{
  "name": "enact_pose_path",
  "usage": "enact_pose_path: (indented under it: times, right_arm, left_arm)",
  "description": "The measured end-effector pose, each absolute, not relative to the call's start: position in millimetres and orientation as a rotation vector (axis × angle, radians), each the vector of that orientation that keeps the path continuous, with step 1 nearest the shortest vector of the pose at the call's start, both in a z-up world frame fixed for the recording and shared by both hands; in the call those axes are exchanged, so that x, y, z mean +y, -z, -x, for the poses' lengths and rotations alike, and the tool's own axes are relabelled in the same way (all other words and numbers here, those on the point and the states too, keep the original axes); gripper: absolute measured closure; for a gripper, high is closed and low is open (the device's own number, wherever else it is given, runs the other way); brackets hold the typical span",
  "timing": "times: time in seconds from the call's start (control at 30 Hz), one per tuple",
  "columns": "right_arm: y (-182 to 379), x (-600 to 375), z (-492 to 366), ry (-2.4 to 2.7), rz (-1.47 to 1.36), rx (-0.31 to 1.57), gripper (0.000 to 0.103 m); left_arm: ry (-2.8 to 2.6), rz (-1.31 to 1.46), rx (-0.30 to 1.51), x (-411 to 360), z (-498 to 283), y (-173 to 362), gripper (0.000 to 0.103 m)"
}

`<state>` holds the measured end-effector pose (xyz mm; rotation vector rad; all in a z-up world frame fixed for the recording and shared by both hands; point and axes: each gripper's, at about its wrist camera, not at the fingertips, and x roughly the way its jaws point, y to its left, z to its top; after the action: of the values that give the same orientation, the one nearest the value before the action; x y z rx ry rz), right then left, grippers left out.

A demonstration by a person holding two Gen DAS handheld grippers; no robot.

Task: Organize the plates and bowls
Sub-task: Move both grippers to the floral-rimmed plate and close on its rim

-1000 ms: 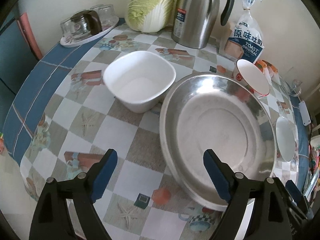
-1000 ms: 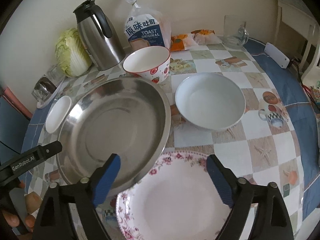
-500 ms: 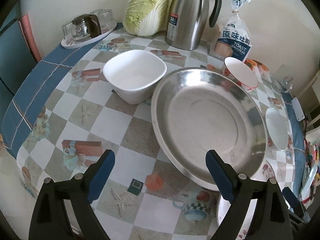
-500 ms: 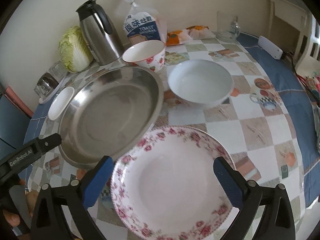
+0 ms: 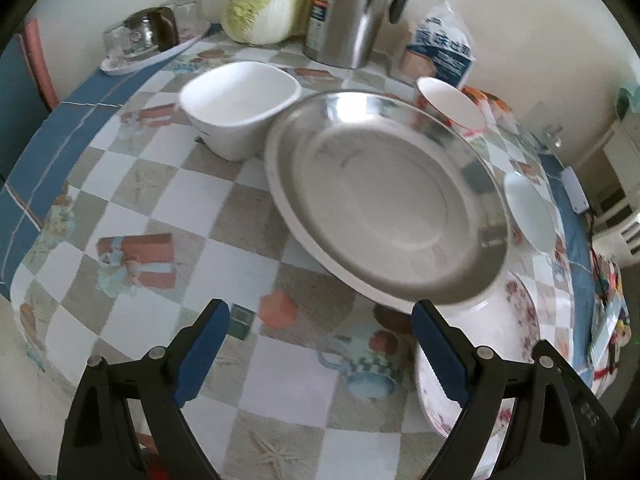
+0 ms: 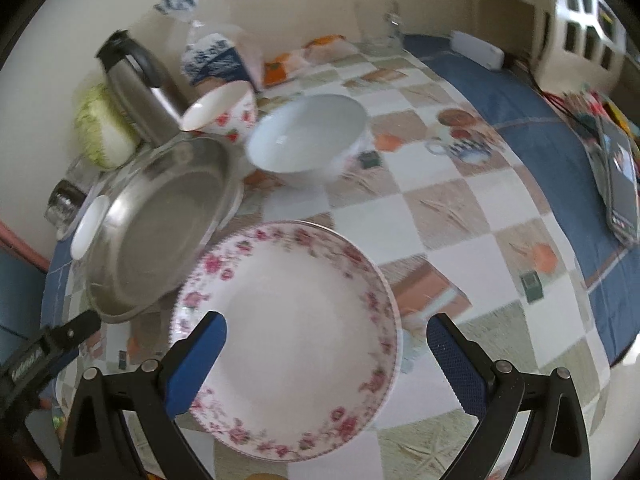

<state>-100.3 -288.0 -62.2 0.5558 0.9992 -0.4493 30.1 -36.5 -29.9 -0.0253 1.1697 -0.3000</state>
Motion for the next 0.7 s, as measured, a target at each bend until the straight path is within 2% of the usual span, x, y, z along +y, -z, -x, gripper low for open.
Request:
enact_pose_path:
  times: [0.37,0.7]
  right_arm:
    - [95,-320,110,0.5,-0.712,1.066,0.001]
    - [105,-326,109,0.492,-0.731,1.097,0.002]
  left_arm:
    - [0.469,-0.046,1.248,-83,-18,49,0.01]
    - [0.515,-0.089,1.279,-112,-18,63,0.01]
